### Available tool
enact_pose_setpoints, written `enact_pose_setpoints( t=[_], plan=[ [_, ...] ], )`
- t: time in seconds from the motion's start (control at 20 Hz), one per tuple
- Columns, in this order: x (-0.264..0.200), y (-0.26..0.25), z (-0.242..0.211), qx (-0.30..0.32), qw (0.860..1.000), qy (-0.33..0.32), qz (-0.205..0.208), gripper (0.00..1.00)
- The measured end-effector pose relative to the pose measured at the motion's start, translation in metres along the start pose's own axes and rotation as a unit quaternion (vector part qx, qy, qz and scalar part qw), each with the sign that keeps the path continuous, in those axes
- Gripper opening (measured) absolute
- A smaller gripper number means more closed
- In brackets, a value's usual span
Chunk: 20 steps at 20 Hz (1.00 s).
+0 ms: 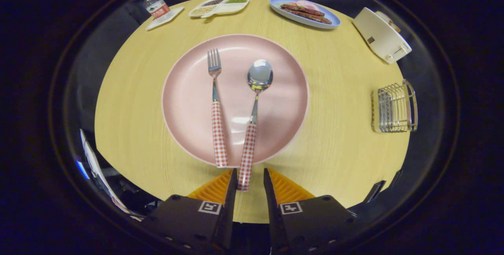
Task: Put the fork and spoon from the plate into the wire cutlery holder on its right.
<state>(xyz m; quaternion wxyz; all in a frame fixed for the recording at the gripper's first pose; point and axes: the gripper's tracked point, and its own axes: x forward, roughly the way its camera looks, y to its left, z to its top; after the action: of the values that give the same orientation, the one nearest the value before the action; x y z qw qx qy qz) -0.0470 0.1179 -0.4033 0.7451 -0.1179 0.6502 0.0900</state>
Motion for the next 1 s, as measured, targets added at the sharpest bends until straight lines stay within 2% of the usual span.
enact_pose_setpoints(
  t=[0.3,0.45,0.5,0.55,0.6,0.75,0.8,1.0],
  plan=[
    [0.009,-0.005,0.005,-0.011,1.0,0.005,0.003,0.39],
    [0.01,-0.011,0.009,-0.019,1.0,0.0,-0.002,0.16],
    [0.008,-0.013,0.009,-0.022,1.0,-0.001,-0.001,0.11],
    [0.004,-0.014,0.008,-0.023,1.0,-0.005,0.002,0.11],
    [0.005,-0.017,0.008,-0.027,1.0,-0.007,0.004,0.04],
    [-0.002,-0.028,0.01,-0.055,0.998,-0.031,0.001,0.04],
    [-0.008,-0.031,0.012,-0.061,0.997,-0.042,-0.002,0.01],
    [-0.026,-0.039,0.012,-0.069,0.995,-0.07,0.01,0.01]
  ],
)
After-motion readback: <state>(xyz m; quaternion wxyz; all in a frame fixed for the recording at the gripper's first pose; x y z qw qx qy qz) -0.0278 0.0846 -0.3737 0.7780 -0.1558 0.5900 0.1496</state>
